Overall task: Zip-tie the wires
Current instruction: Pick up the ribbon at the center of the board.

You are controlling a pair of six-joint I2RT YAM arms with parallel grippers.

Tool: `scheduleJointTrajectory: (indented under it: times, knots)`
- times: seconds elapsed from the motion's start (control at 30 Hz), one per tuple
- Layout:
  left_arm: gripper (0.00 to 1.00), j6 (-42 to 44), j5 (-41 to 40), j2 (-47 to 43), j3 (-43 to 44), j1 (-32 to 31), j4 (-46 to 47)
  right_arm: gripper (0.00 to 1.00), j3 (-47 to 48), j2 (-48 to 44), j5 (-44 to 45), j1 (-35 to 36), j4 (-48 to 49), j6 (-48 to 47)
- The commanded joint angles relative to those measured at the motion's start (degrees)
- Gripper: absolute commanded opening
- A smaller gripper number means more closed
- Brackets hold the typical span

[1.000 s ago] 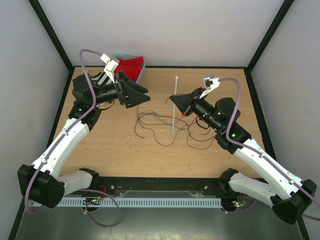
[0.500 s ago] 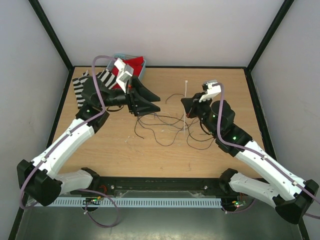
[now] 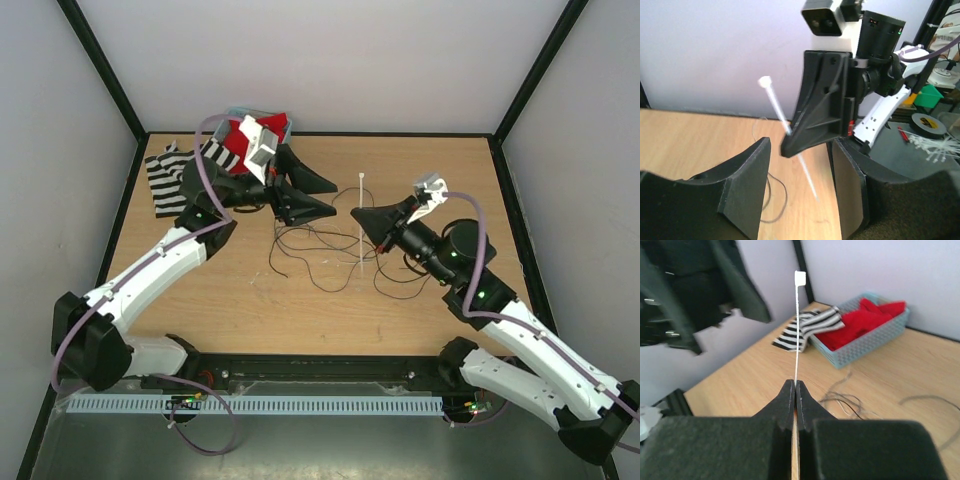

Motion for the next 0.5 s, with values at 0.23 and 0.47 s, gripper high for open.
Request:
scheduleJointTrajectory:
  times: [0.23, 0.47]
  knots:
    - [0.47, -11.29, -0.13, 4.31, 0.21, -1.23, 26.56, 0.00, 0.52, 0.13, -20.18, 0.26, 12.84, 3.35]
    - [0.43, -12.07, 0.83, 5.55, 1.57, -3.78, 28.02, 0.00, -0.70, 1.35, -20.46, 0.28, 16.42, 5.06]
